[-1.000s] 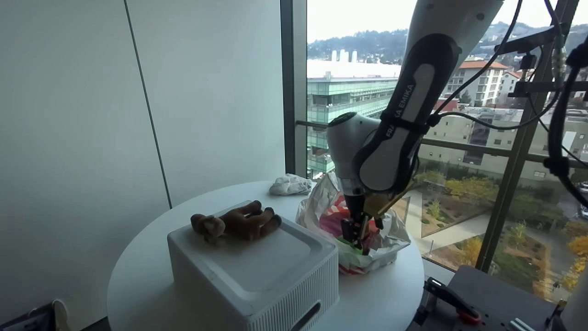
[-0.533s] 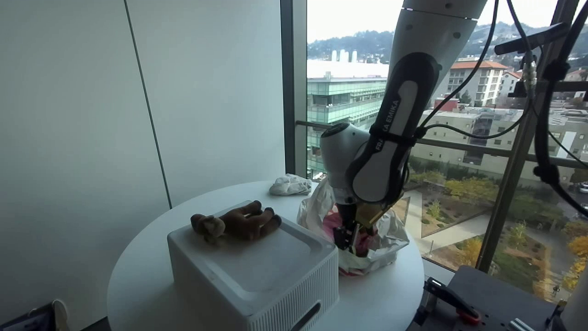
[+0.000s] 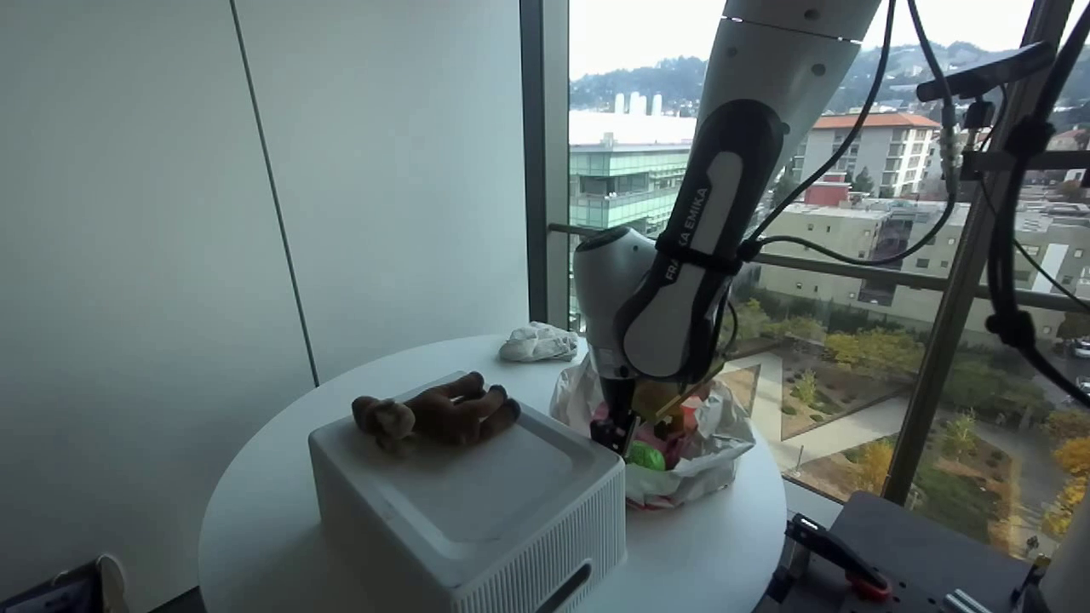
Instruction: Remove some items from the plastic bag, put them on the white basket and leave the yellow container in the plastic bag
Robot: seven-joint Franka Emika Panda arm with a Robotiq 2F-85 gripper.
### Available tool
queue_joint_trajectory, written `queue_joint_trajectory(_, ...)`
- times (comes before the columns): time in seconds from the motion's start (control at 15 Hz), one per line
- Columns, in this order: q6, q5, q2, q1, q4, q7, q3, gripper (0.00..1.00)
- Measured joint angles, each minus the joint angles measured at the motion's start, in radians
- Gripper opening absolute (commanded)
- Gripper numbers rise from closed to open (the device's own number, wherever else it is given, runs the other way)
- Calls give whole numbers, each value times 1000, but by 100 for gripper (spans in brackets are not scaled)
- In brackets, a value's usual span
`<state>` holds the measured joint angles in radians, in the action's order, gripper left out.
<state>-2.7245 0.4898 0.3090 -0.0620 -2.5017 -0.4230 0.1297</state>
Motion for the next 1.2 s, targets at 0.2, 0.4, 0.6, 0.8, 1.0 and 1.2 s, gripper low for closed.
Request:
queue_joint_trajectory(0.2, -42, -16, 41, -5, 15, 0, 7, 100)
queue_joint_trajectory(0.4, -80, -22, 86, -20, 35, 0, 27, 73)
queue_joint_trajectory(0.6, -100, -39, 126, -40, 56, 2, 49, 65)
queue_joint_trajectory(0.8, -95, -51, 131, -62, 63, 14, 64, 64)
queue_joint_trajectory(1.0, -37, -51, 106, -91, 62, 20, 83, 64)
queue_joint_trajectory(1.2, 96, -31, 24, -124, 59, 20, 108, 64)
